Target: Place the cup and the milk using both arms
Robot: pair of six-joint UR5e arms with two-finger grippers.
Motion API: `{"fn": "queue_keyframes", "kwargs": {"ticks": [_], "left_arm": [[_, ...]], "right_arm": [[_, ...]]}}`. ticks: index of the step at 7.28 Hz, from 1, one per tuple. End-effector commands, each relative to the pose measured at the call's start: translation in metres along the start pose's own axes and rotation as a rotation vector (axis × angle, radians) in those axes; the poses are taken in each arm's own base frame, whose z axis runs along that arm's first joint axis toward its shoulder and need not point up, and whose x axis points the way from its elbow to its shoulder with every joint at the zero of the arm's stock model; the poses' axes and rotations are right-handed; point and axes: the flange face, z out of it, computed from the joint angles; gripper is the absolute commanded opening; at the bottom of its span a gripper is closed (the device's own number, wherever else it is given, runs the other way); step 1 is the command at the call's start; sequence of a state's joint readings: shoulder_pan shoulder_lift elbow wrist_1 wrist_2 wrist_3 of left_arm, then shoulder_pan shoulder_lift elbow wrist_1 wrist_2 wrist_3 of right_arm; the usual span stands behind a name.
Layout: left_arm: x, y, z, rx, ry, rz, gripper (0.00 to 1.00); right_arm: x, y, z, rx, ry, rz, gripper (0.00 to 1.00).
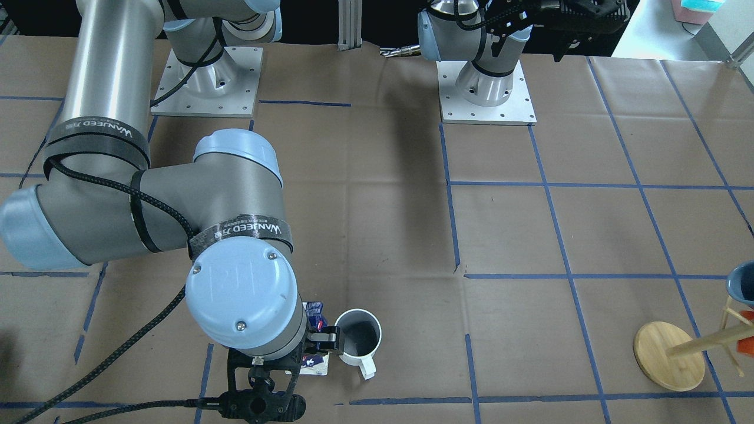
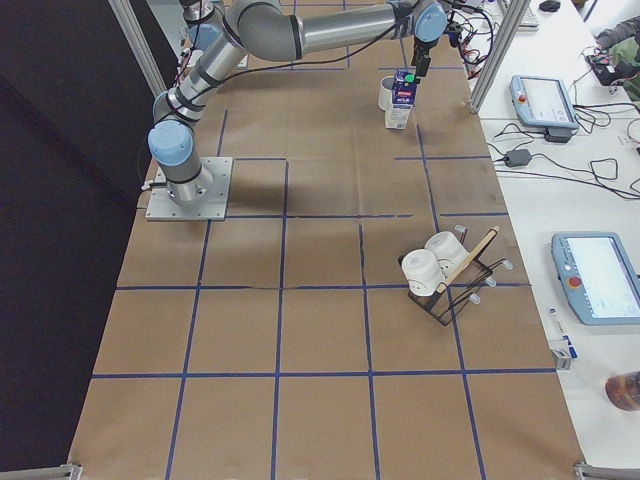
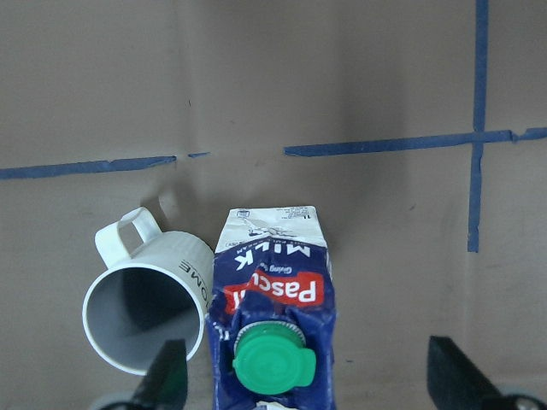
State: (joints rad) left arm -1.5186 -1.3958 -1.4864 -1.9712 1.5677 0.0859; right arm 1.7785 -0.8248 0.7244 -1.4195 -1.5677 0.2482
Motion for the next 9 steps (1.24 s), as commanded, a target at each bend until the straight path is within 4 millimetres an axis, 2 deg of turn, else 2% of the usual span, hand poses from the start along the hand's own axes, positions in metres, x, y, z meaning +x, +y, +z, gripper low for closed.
{"fn": "queue_keyframes", "kwargs": {"ticks": [1,2,3,4,5,7,8,9], "left_arm": [[0.0,0.0,0.0,0.0,0.0,0.0,1.0],[0.0,0.0,0.0,0.0,0.0,0.002,1.0],[0.0,0.0,0.0,0.0,0.0,0.002,1.0],[0.0,0.0,0.0,0.0,0.0,0.0,1.0],[0.0,0.0,0.0,0.0,0.0,0.002,1.0],[0.0,0.001,0.0,0.001,0.0,0.002,1.0],[0.0,0.001,0.0,0.001,0.0,0.002,1.0],[0.0,0.004,-0.002,0.006,-0.001,0.002,1.0]], "right_arm": [[0.022,0.042,-0.058,-0.054,0.016,-0.068,1.0],[0.029,0.056,-0.073,-0.055,0.019,-0.064,0.99],[0.033,0.075,-0.071,-0.082,0.023,-0.059,0.92],[0.05,0.095,-0.059,-0.106,0.039,-0.051,0.9],[0.074,0.118,-0.055,-0.107,0.038,-0.045,0.91],[0.099,0.18,-0.051,-0.047,0.028,-0.046,0.98],[0.112,0.209,-0.042,-0.003,0.022,-0.03,1.0],[0.13,0.226,-0.035,0.038,0.013,-0.001,1.0]]}}
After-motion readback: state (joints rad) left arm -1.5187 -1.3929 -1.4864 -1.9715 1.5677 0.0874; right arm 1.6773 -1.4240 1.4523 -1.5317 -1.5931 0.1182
